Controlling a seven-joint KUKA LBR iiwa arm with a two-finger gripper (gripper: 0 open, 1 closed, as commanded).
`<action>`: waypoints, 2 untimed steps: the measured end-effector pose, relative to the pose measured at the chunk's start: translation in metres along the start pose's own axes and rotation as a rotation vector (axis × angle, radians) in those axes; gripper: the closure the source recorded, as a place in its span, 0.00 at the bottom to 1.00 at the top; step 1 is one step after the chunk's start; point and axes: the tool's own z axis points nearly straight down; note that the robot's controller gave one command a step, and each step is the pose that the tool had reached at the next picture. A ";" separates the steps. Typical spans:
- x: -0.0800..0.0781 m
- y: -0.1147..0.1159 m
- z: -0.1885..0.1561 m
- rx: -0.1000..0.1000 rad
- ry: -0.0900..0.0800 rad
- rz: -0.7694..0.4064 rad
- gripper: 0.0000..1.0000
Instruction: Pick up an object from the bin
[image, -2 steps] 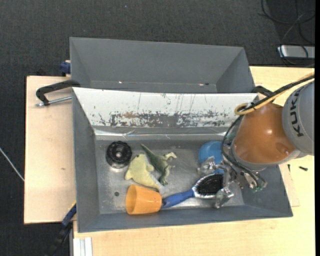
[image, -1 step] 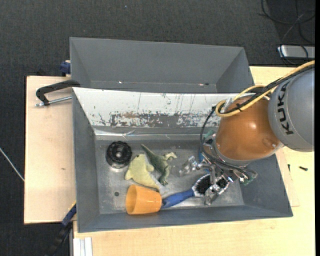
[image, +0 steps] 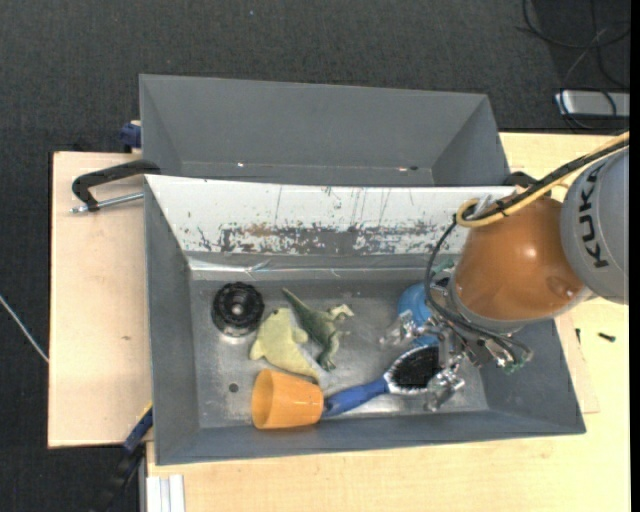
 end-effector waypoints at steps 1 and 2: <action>-0.009 0.007 0.028 -0.002 0.005 0.288 0.00; -0.016 0.026 0.028 0.003 -0.003 -0.029 0.00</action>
Offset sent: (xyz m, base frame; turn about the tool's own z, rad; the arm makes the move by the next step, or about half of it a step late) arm 0.0043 0.0096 -0.0305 0.2875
